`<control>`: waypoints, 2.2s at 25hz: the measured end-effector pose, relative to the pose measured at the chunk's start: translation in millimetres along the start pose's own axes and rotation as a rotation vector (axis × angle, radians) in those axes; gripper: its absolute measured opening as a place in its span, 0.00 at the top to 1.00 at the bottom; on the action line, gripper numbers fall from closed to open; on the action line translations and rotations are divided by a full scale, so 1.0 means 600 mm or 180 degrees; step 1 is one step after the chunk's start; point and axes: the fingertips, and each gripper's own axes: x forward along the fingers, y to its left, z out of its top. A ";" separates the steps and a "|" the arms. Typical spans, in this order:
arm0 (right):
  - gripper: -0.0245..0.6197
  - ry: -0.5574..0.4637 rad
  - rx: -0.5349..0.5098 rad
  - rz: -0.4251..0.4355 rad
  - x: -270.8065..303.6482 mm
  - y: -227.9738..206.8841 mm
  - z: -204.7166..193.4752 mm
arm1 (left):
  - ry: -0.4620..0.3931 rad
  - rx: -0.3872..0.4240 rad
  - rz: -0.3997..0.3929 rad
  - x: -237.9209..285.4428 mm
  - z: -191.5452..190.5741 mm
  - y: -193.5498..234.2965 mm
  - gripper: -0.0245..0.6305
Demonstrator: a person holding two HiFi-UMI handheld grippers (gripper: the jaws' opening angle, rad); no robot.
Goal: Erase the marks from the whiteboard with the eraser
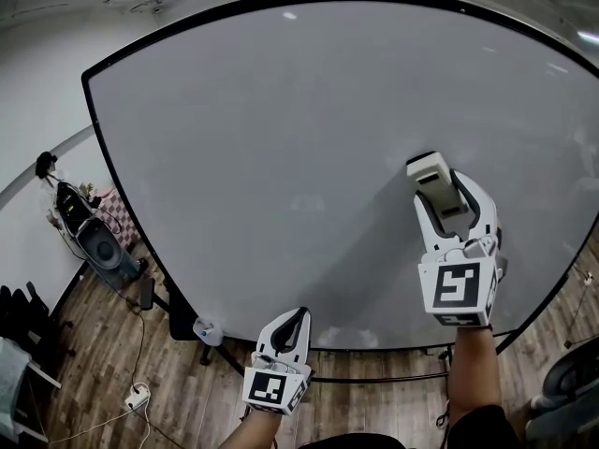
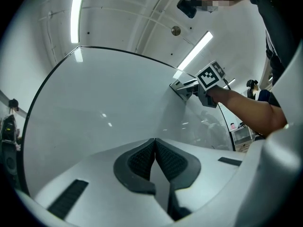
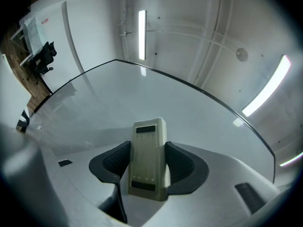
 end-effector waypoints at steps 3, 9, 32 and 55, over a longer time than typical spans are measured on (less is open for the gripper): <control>0.56 0.0088 0.0040 -0.0227 -0.008 -0.005 -0.022 | 0.0010 0.0004 0.0006 -0.018 -0.038 0.021 0.93; 0.56 0.0216 -0.0024 -0.0480 -0.001 -0.144 -0.037 | -0.0006 0.0008 -0.0033 0.033 0.013 -0.018 0.93; 0.56 0.0009 -0.0048 0.0715 -0.045 0.204 0.002 | -0.0095 0.0015 -0.0045 0.042 0.028 -0.018 0.93; 0.56 0.0116 -0.0050 0.0402 0.004 0.143 0.000 | 0.0032 0.0120 0.0048 0.039 -0.005 0.026 0.93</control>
